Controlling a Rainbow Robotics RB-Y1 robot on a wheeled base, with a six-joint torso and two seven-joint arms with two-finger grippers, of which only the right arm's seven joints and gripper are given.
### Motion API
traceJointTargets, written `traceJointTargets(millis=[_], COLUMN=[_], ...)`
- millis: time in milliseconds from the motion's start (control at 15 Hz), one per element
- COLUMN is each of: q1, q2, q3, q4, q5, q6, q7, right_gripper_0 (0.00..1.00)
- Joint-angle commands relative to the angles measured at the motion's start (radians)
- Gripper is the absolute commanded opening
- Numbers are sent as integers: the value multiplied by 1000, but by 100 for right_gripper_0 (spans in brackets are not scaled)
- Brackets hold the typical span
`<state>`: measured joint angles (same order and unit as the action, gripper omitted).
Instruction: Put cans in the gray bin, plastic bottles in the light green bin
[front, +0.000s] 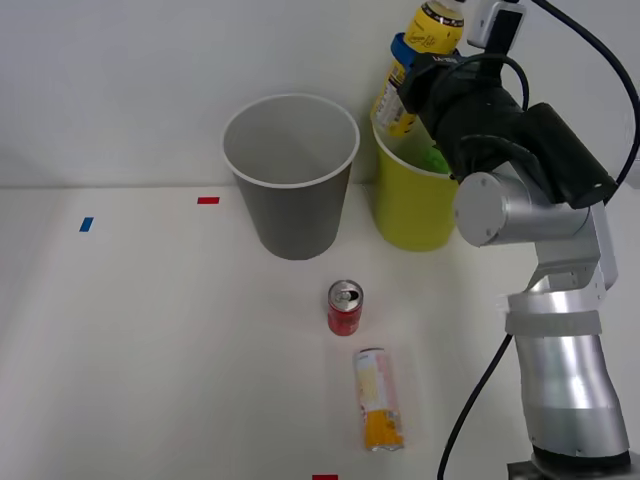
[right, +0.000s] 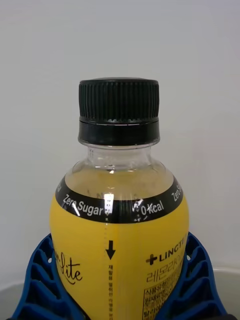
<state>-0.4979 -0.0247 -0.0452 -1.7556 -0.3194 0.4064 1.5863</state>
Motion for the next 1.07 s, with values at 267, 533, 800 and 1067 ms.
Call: traceJointTargets(millis=[267, 533, 800, 1067], q1=[-27, -27, -27, -27], q2=[-30, -37, -41, -44], q3=[-42, -41, -39, -35], q4=[56, 56, 56, 56], q5=[37, 49, 45, 3], q6=[-52, -52, -57, -58], q7=[32, 43, 31, 21], right_gripper_0=[0, 0, 100, 100])
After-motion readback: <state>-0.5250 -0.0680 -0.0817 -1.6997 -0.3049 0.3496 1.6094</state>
